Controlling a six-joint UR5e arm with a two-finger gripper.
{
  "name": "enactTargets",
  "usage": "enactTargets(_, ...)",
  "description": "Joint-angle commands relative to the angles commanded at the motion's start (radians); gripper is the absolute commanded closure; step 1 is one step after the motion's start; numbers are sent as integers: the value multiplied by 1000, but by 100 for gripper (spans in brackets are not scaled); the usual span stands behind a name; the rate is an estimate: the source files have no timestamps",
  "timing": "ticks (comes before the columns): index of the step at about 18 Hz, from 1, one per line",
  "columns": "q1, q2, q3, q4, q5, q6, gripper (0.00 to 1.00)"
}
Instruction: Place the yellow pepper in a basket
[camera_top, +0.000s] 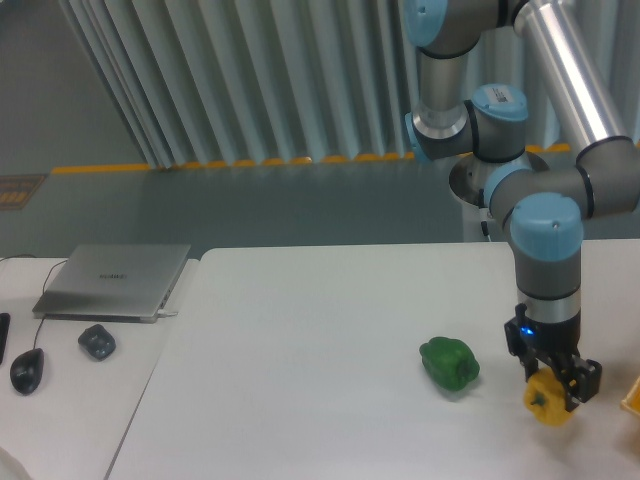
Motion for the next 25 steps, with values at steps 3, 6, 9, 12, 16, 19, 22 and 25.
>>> enactTargets(3, 14, 21, -2, -46, -17, 110, 41)
enactTargets(6, 51, 48, -9, -83, -14, 240, 41)
enactTargets(9, 118, 78, -9, -86, -9, 420, 41)
enactTargets(12, 164, 83, -2, -87, 59, 543, 41)
enactTargets(16, 167, 72, 0, -39, 188, 675, 41)
enactTargets(19, 172, 68, -9, 23, 245, 741, 41)
enactTargets(22, 221, 54, -15, 86, 265, 837, 41)
enactTargets(25, 247, 37, -15, 135, 329, 981, 40)
